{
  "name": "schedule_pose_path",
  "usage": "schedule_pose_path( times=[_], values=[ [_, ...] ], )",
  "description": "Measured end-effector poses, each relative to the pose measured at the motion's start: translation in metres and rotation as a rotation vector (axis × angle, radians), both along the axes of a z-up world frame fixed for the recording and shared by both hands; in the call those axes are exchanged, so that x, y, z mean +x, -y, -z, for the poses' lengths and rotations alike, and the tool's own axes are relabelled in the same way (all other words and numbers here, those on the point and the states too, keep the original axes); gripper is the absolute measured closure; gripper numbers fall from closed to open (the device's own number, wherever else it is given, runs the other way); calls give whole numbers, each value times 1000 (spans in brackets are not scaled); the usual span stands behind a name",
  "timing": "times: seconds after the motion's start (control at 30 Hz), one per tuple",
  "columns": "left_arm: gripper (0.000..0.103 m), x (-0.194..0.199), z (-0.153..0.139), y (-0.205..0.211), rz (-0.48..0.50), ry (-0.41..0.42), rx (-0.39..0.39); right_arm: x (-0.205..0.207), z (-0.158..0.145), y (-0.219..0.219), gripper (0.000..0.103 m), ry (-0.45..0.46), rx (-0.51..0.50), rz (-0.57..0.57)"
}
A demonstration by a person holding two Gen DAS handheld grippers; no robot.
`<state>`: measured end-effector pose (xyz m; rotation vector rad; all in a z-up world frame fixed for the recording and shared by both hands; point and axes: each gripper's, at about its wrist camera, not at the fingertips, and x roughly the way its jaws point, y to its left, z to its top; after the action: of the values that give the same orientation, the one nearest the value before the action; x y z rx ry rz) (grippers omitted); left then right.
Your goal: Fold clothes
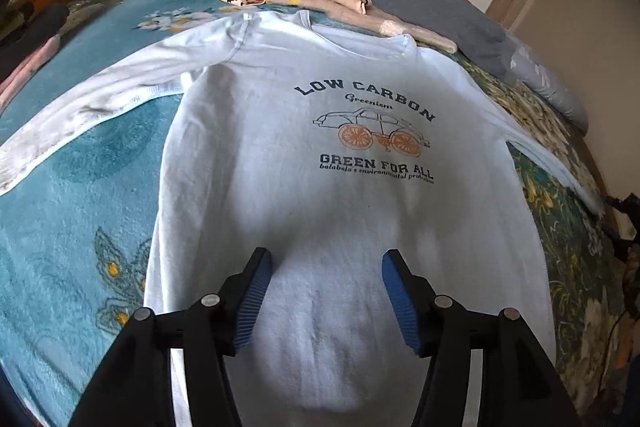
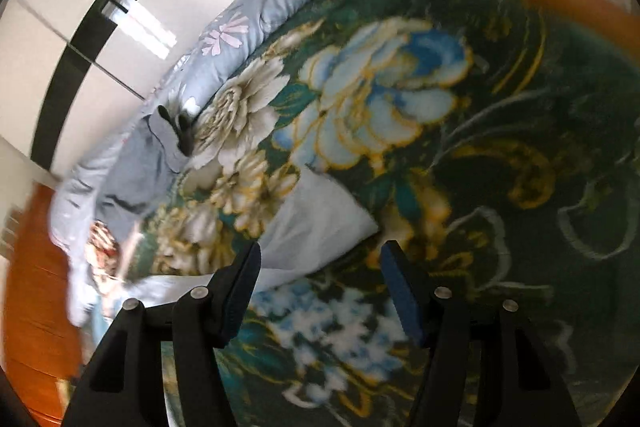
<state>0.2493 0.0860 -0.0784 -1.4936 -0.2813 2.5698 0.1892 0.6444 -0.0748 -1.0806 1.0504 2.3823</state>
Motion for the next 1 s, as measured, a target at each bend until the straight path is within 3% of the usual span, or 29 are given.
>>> schedule_pose_path(
  times=[0.07,0.13,0.23,0.27,0.37,0.43,0.57,0.73,0.83,0.87,0.9,0.93,0.97,1.0],
  values=[
    [40,2,1,-2,2,2,-19,-5,4,-1,40,-15,-45,4],
    [38,2,2,-5,4,5,-29,-10,8,-3,52,-29,-90,9],
    [37,2,3,-7,8,10,-42,-18,14,-5,83,-51,-157,16],
    [37,1,3,-8,9,13,-46,-21,16,-6,100,-58,-180,18],
    [35,0,4,-10,11,19,-54,-29,17,-7,102,-87,-231,17],
    [33,-2,5,-11,13,26,-56,-42,-2,-6,102,-125,-199,-11],
    [30,-4,5,-14,14,29,-61,-86,-19,-7,102,-89,-156,2],
    [29,-5,5,-14,7,32,-57,-137,-5,-11,101,33,-104,5],
    [28,-6,5,-15,4,34,-55,-156,6,-7,99,42,-109,-16],
    [27,-6,5,-15,6,34,-56,-161,9,-5,93,37,-123,-40],
    [27,-6,5,-15,8,34,-56,-166,12,-1,68,36,-147,-74],
    [26,-6,5,-16,9,34,-57,-168,11,1,56,24,-159,-100],
    [26,-7,6,-16,10,35,-56,-165,7,1,47,-8,-158,-117],
    [26,-7,5,-16,11,35,-55,-163,2,2,47,-40,-157,-134]
  ],
)
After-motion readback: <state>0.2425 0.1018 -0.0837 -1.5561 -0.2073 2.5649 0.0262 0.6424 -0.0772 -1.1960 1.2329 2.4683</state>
